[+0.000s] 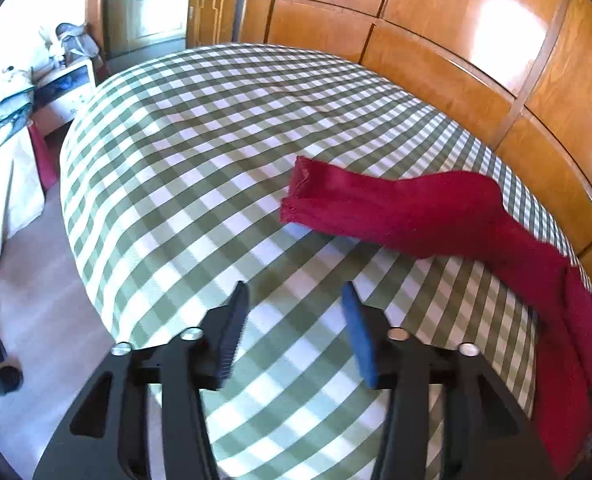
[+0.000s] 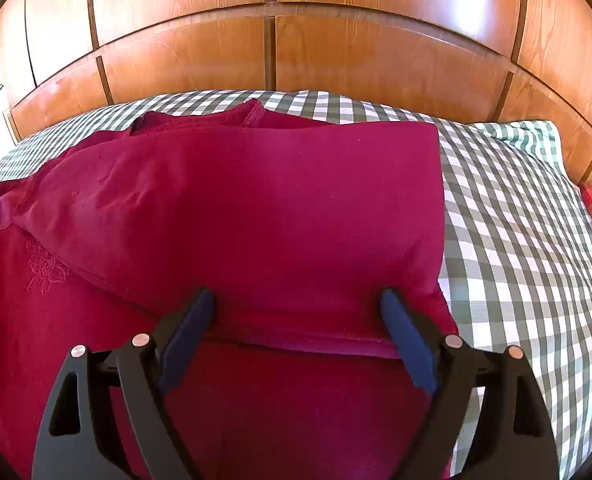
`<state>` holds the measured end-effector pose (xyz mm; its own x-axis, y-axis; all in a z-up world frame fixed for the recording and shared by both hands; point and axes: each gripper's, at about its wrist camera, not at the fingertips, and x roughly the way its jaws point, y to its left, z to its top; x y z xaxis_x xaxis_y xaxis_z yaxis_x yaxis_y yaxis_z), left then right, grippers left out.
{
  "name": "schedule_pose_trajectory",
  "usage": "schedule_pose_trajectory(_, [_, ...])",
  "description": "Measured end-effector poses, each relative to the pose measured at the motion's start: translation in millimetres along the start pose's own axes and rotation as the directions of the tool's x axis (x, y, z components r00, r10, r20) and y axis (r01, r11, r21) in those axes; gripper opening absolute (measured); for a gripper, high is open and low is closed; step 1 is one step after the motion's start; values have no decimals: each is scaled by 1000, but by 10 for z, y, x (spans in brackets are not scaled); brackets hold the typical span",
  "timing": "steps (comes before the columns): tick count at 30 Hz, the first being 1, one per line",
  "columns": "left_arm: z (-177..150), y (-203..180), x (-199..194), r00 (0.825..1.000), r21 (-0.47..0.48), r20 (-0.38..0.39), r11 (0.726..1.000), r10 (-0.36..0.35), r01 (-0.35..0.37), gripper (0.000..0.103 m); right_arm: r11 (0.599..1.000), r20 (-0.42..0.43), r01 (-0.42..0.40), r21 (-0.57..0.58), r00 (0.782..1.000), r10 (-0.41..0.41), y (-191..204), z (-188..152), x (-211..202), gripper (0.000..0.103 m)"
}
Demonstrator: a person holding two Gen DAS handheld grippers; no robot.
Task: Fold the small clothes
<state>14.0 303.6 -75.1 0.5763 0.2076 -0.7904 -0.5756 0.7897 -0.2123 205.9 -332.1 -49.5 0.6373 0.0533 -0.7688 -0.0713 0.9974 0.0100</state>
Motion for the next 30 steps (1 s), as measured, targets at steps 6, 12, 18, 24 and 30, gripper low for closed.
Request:
schedule_pose_trajectory(6, [207, 319, 158, 962, -326, 32, 907, -270, 266, 69, 1000, 3, 9, -4, 1000, -9, 11, -14, -18, 86])
schedule_pose_trajectory(12, [477, 348, 529, 965, -446, 27, 861, -260, 245, 13, 1000, 4, 11, -5, 1000, -11, 13, -12, -16, 86])
schedule_pose_trajectory(18, [920, -55, 154, 946, -331, 142, 887, -290, 321, 8, 1000, 5, 10, -5, 1000, -9, 1, -18, -8, 86])
schedule_pose_trajectory(24, [1147, -1354, -704, 794, -53, 278, 817, -540, 574, 8, 1000, 9, 7, -3, 1000, -7, -6, -27, -7, 87])
schedule_pose_trajectory(30, [534, -3064, -1044, 609, 225, 82, 609, -789, 760, 8, 1000, 14, -6, 9, 1000, 6, -26, -33, -17, 87])
